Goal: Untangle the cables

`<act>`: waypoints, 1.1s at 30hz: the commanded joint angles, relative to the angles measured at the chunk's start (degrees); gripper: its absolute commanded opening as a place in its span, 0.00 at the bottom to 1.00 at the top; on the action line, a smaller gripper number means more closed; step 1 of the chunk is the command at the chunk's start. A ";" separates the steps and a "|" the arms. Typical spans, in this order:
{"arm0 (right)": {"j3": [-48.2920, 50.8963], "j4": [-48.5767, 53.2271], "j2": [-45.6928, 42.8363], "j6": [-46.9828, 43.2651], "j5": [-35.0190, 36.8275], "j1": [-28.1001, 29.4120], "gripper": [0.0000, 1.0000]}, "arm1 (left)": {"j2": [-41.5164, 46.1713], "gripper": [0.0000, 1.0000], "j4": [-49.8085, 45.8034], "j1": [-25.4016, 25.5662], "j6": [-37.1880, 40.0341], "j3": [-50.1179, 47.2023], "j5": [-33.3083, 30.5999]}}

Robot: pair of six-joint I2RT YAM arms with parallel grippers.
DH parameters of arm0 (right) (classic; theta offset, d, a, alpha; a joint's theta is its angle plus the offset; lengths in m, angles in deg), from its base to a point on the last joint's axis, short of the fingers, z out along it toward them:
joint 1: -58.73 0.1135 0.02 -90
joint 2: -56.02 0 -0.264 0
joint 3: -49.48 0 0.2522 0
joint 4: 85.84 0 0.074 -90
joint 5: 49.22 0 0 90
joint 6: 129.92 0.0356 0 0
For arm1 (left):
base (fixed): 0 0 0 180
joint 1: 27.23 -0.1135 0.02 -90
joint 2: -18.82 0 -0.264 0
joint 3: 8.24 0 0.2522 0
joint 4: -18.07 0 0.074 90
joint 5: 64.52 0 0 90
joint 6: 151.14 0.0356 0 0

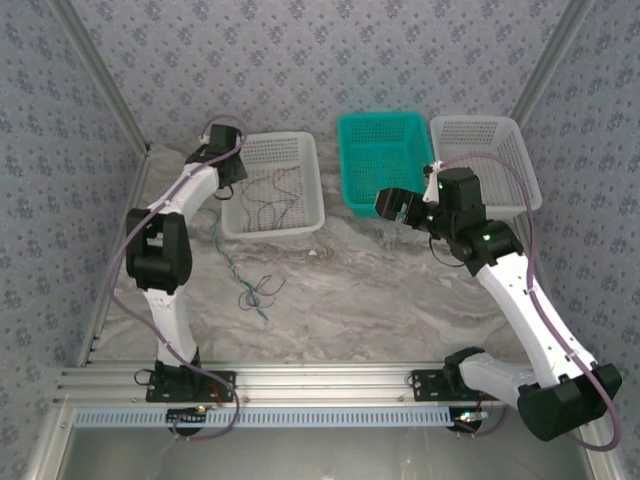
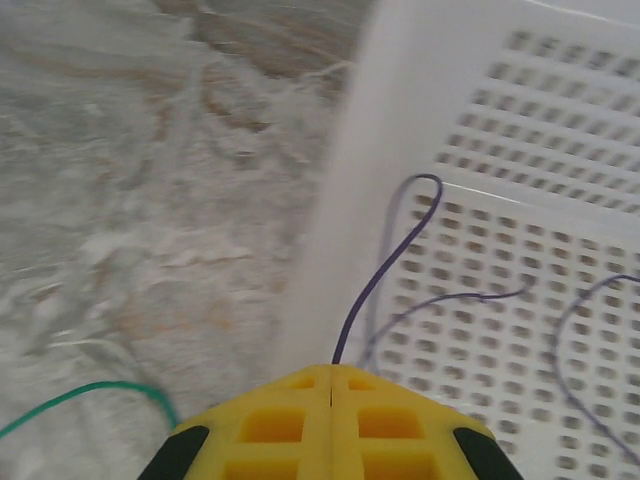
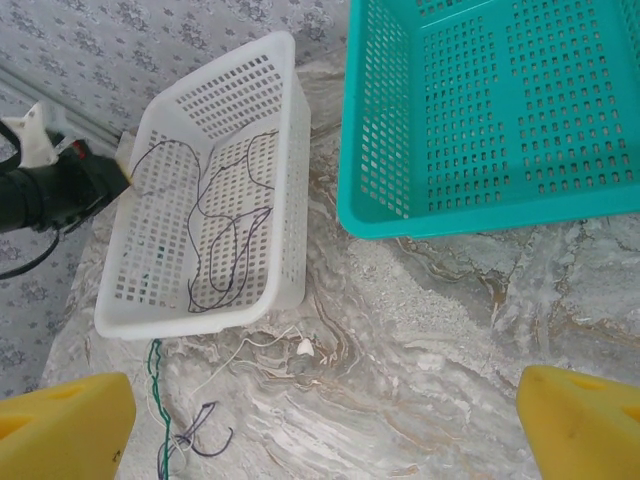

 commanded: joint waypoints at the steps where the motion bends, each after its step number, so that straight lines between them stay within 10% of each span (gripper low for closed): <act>1: -0.50 -0.04 -0.81 0.29 0.78 0.30 1.00 | 5.74 0.00 7.15 -1.43 4.28 -0.23 6.16; 8: -1.27 -0.71 1.18 1.45 -0.66 1.18 1.00 | 2.05 0.00 11.70 6.21 14.96 1.67 19.76; 13: -1.41 0.88 0.37 0.79 0.21 1.28 1.00 | -2.95 0.02 7.47 9.45 15.52 7.49 14.15; 18: -1.13 1.75 -1.03 0.24 0.69 1.25 1.00 | -0.87 0.68 7.60 8.92 12.08 4.94 12.58; 26: -0.42 1.10 -1.68 -0.67 2.24 3.20 1.00 | 24.49 0.71 8.32 4.18 2.70 -14.95 18.03; 33: 2.06 -4.88 5.16 -1.86 6.74 16.86 1.00 | 52.25 0.71 -2.62 9.60 -8.81 -37.91 14.49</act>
